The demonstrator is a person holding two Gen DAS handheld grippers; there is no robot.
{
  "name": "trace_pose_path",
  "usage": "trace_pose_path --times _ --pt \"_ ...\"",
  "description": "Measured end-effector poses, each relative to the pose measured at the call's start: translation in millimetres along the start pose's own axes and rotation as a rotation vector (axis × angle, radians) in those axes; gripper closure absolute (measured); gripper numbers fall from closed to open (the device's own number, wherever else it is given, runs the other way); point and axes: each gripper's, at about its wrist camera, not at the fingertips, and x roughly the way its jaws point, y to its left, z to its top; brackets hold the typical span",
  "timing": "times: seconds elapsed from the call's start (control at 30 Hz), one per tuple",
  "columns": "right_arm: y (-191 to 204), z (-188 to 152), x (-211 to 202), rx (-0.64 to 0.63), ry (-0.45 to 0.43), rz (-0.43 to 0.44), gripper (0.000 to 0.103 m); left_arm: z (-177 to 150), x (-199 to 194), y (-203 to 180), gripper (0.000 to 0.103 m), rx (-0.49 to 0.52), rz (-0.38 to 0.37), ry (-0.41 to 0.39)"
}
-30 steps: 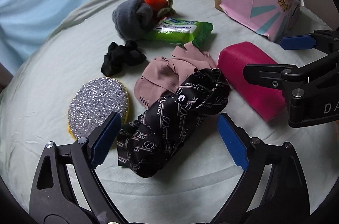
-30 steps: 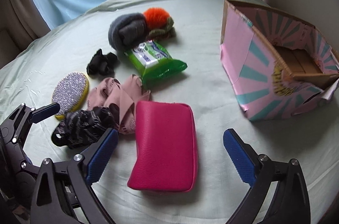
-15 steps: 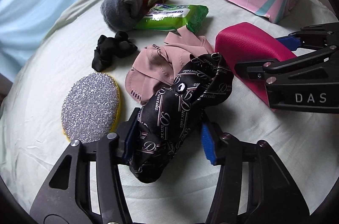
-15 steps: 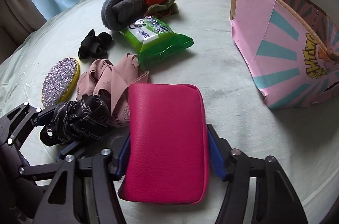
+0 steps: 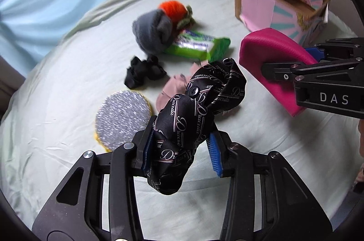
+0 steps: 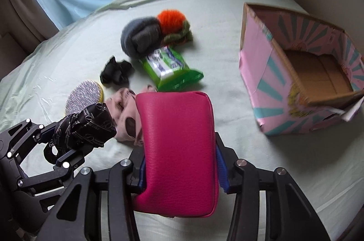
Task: Organize soft objects
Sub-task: 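Carry scrunchie with left tool while right tool carries pink pouch into the box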
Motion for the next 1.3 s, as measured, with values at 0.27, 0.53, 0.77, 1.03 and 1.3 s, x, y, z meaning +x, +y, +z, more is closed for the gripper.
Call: trace_pose_path --times 0.27,0.53,0.77,1.03,1.3 --pt "-17.0 43.5 -80.8 -0.015 -0.068 0.029 0.059 59.1 -75.5 -7.8 0.066 -0.076 0.046 -0.041" --pt "-74.8 96.7 -146.9 -0.039 -0.133 0.04 0.059 144.8 -115.2 -44.2 0.066 -0.192 0.076 -0.079" --pt "-156.2 138.3 -161.8 -0.046 -0.115 0.028 0.059 222.0 -100.7 -104.3 0.066 -0.28 0.052 -0.049" --pt "-238.7 174.9 -137.4 -0.02 0.0 -0.015 0.059 273.8 -34.2 -159.8 0.066 -0.393 -0.033 0.107" --pt "-292.5 188.1 -81.1 0.074 0.178 -0.032 0.059 290.3 47.3 -183.1 0.066 -0.441 -0.086 0.316"
